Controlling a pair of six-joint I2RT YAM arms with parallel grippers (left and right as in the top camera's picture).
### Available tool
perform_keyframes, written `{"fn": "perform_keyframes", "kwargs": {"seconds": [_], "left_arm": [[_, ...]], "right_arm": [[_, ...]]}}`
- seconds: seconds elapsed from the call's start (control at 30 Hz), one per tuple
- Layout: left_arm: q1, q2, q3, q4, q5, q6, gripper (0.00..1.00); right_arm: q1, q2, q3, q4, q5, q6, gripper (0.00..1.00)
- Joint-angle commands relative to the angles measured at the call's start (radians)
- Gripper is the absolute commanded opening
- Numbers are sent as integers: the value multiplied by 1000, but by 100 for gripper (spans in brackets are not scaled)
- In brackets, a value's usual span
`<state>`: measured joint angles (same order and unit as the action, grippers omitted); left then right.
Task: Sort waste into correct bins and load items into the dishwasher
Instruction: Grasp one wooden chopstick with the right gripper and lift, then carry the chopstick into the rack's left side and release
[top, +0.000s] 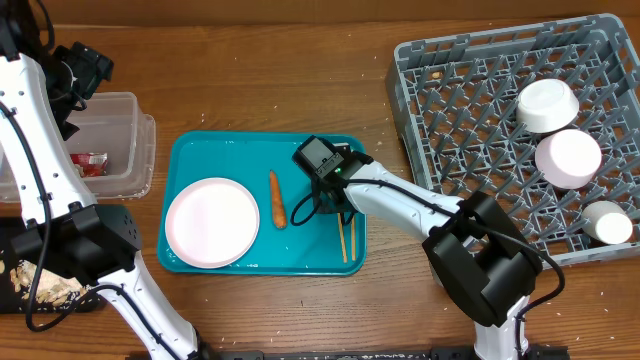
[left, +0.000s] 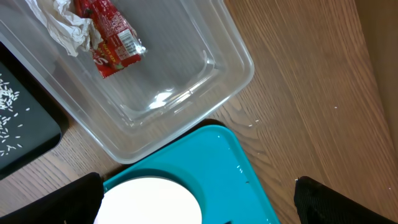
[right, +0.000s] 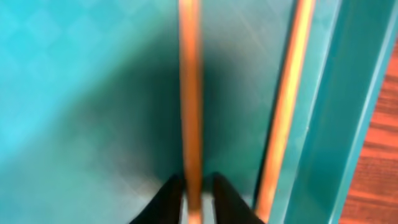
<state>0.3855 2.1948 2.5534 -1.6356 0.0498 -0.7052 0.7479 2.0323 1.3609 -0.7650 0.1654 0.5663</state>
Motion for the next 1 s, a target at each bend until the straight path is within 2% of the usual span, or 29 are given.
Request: {"fn": "perform_keyframes", "kwargs": {"seconds": [0.0,0.2,0.4,0.53,0.73,0.97], "left_arm": [[-6,5,7,-2,2,-13,100],[-6,5,7,-2,2,-13,100],[-6,4,7,-2,2,-13,100],[-6,5,7,-2,2,-13,100],[-6,5,7,-2,2,-13,100],[-6,5,7,-2,2,-13,100]], "right_arm": [[2,41,18,-28,10,11,6],[-1,13,136,-163,9,118,4],[-50,-123,309,-309,51,88,4],[-119,-232,370,-349,108,-2,4],[-313,-327,376,-329,100,-257,4],[-527,-312,358,-295,-183,-533,4]]}}
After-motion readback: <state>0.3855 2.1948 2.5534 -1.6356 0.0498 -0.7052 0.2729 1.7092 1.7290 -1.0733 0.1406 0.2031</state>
